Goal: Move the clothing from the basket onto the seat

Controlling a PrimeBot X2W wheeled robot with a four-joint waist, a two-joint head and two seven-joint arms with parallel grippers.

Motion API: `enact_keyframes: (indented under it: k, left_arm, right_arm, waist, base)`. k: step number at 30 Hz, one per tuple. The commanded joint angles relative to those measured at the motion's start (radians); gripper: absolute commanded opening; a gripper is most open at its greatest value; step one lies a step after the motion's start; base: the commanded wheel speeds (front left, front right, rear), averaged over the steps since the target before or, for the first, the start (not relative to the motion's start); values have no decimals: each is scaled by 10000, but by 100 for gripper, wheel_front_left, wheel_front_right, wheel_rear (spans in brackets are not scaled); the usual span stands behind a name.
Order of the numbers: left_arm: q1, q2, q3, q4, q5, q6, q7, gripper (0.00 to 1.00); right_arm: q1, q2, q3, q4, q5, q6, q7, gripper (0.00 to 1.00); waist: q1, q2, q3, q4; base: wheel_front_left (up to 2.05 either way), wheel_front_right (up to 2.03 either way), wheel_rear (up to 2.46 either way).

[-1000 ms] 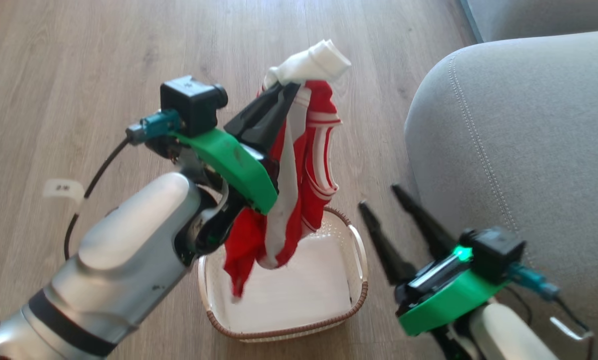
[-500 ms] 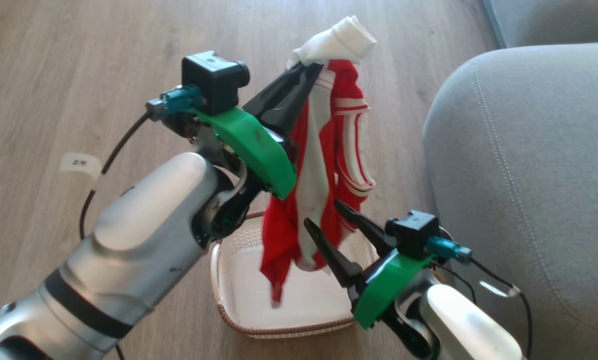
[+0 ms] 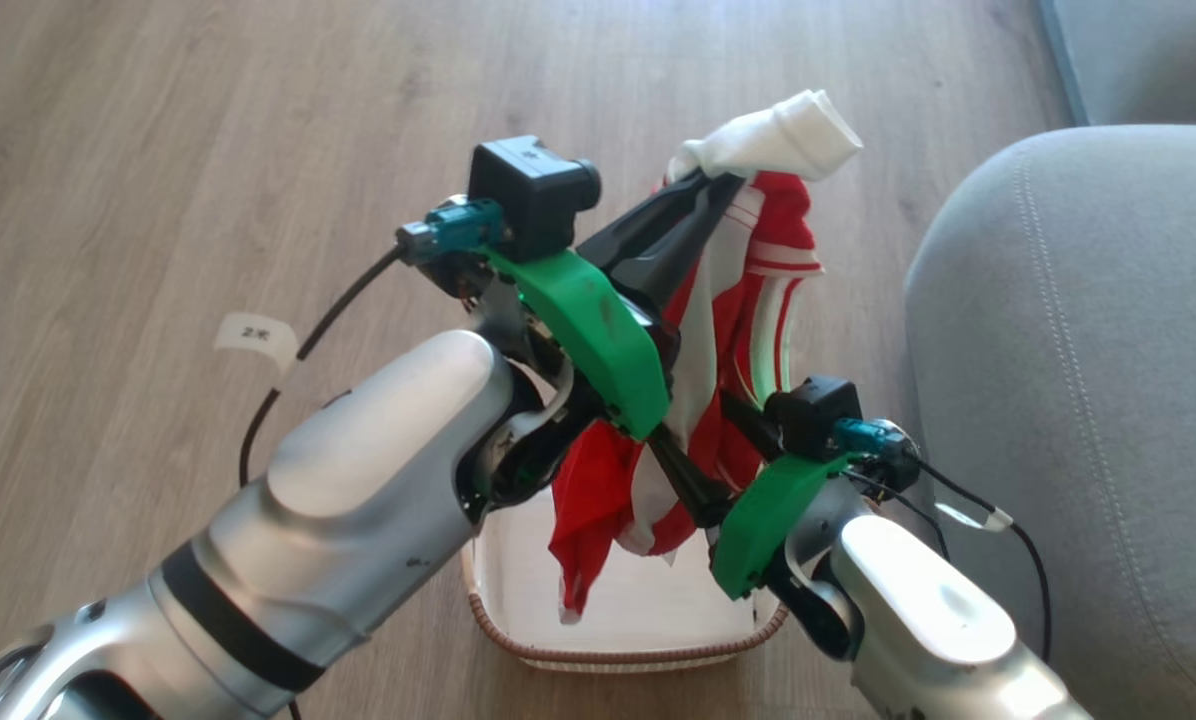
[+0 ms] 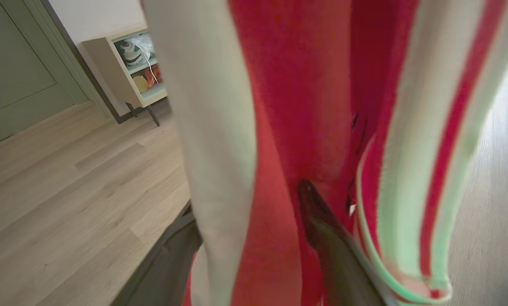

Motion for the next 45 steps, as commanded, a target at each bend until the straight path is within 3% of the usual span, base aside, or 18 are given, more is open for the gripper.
enact_keyframes:
  k: [1, 6, 7, 8, 9, 17, 25, 26, 27, 28, 45]
  left_arm:
    - [-717, 57, 383, -251, 27, -58, -50, 0]
    - [-703, -46, 287, -202, -22, -106, -5, 0]
    - [-699, -48, 280, -178, -29, -106, 0, 0]
    - [-693, -44, 277, -147, -38, -106, 2, 0]
    - [-685, -38, 277, -111, -47, -108, -2, 0]
    - [-501, 193, 411, 305, -163, -99, -176, 0]
    - [-128, 466, 425, 624, -245, 31, -245, 0]
    - [-70, 492, 424, 630, -274, 48, -234, 24]
    - [-16, 516, 423, 626, -300, 60, -229, 56]
    - [39, 548, 415, 623, -319, 71, -220, 100]
    - [830, 1103, 430, 152, -394, 414, -444, 100]
  right_arm:
    - [-511, 193, 226, -167, 288, 73, -172, 100]
    - [-1151, 196, 749, 801, 1016, 73, -473, 100]
    - [-1280, 196, 859, 952, 1129, 73, -553, 89]
    - [-1395, 196, 932, 1049, 1254, 73, -657, 33]
    - [-1498, 197, 985, 1159, 1329, 73, -750, 0]
    - [-1769, 197, 1229, 1464, 1738, 73, -1052, 0]
    - [-821, 137, 58, -77, 1018, 73, -1065, 0]
    - [-658, 92, -85, -321, 924, 73, -1065, 0]
    - [-501, 38, -222, -560, 855, 73, -1065, 0]
    - [-351, -23, -359, -796, 779, 73, -1065, 0]
    - [1369, -964, -2276, -3624, -128, 73, -1067, 0]
  waist:
    - [0, 0, -20, 108]
    - [0, 0, -9, 294]
    - [0, 0, 5, 320]
    - [0, 0, 20, 339]
    - [0, 0, 29, 355]
    - [0, 0, 58, 256]
    - [0, 0, -27, 79]
    - [0, 0, -40, 70]
    - [0, 0, -49, 64]
    - [0, 0, -61, 54]
    - [0, 0, -106, -665]
  base:
    - [0, 0, 0]
    - [0, 0, 0]
    - [0, 0, 0]
    - [0, 0, 0]
    - [0, 0, 0]
    - [0, 0, 0]
    - [0, 0, 0]
    - [0, 0, 0]
    - [0, 0, 0]
    - [0, 0, 0]
    - [0, 0, 0]
